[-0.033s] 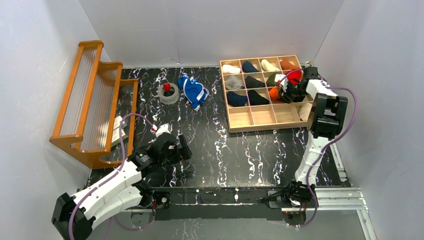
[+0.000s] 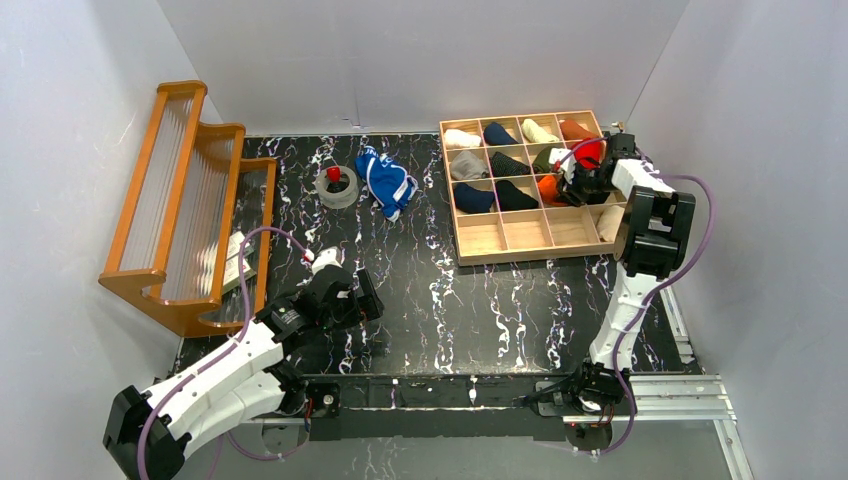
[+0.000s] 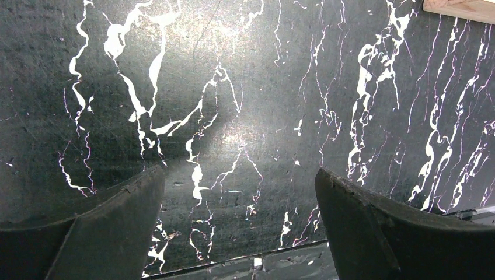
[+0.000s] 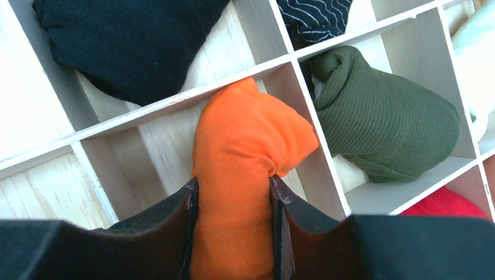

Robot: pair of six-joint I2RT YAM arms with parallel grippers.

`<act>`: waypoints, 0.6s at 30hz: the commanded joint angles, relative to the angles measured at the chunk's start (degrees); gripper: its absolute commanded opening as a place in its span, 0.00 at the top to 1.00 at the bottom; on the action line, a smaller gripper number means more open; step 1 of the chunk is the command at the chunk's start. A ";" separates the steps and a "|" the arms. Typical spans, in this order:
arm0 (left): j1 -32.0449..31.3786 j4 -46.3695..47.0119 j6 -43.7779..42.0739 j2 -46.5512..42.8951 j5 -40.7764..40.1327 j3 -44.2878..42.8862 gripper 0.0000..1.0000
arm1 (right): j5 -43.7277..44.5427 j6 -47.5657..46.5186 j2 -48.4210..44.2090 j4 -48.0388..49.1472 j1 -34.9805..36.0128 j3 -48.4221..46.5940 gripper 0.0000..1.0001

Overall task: Roll the underwear
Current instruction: Place the underwear in the storage box.

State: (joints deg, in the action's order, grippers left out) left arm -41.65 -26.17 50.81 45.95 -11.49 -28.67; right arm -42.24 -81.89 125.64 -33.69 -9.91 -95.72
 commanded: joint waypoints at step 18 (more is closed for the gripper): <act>-0.07 1.62 -0.62 0.24 1.55 -0.74 0.02 | -5.79 6.13 -11.49 -3.45 0.44 -1.99 0.23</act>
State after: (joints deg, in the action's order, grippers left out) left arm -41.65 -24.82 50.76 46.41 -10.15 -28.67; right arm -43.59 -78.96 119.15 -36.40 -9.61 -96.64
